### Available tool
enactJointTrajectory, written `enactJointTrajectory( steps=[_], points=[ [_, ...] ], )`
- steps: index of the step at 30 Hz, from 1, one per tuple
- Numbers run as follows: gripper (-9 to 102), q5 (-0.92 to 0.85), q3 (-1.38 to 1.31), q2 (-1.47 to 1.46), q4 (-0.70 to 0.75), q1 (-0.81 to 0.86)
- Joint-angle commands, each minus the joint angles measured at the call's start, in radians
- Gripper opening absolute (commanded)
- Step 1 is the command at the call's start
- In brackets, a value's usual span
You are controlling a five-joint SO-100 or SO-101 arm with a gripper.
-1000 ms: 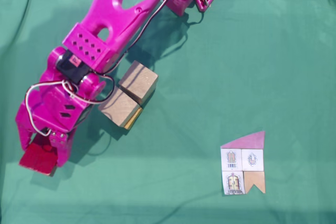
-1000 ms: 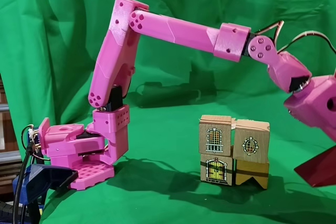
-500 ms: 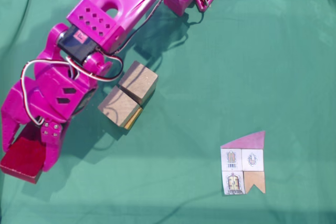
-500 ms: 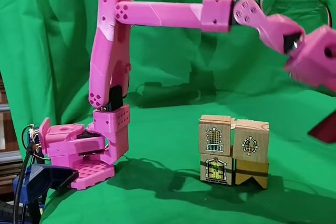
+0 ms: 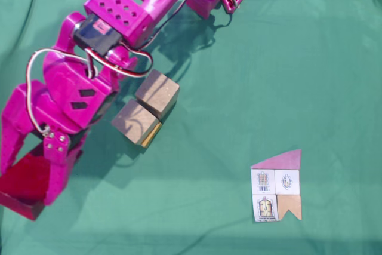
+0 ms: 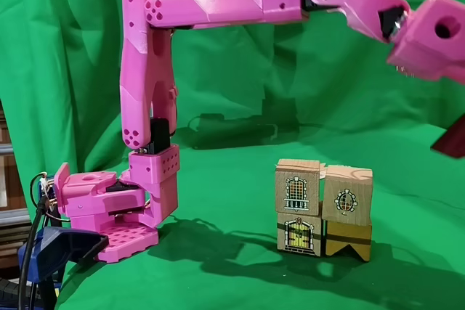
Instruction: Grasp some building blocks and build the house on the picture.
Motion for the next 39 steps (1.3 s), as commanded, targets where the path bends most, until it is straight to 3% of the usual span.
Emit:
enactJointTrajectory(
  steps=[1,9,23,39],
  points=[
    [11,0.02,-0.014,0.083,0.044,0.002],
    [11,0.021,-0.032,0.158,0.397,-0.003],
    [11,0.023,-0.023,0.222,0.736,-0.074],
    [11,0.021,-0.011,0.25,0.905,-0.129]
  ],
)
